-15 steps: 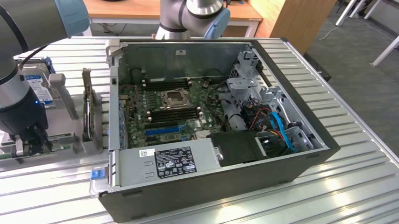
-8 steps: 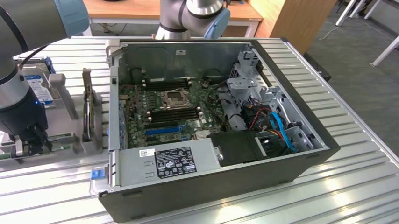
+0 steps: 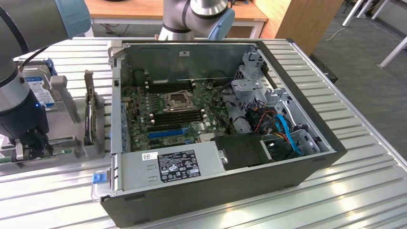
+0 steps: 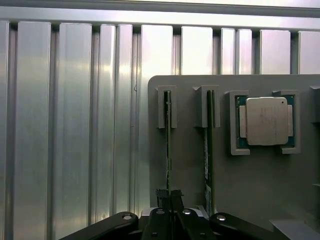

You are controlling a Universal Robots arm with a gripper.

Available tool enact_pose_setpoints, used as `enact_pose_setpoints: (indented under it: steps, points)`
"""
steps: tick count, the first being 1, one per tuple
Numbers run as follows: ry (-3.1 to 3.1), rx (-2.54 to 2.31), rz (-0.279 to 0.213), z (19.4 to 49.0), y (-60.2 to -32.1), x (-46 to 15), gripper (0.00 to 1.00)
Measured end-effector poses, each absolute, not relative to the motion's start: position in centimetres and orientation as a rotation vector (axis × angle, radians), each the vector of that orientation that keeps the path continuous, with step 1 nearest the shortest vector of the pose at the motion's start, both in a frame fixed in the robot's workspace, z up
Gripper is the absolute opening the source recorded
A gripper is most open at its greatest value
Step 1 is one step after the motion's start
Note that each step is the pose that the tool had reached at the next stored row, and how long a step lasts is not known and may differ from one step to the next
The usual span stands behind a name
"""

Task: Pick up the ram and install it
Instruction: 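Pick up the ram and move it above insertion slot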

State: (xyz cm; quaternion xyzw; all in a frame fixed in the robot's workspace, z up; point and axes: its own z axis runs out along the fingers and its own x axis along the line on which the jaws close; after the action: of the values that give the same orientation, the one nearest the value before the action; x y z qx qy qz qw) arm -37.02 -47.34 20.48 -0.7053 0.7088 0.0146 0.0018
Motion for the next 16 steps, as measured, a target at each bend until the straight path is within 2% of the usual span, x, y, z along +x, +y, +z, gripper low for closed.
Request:
enact_pose_setpoints:
  steps: [16]
  points:
    - [2.180, -2.257, 0.046, 20.48, -47.34, -37.02, 0.12]
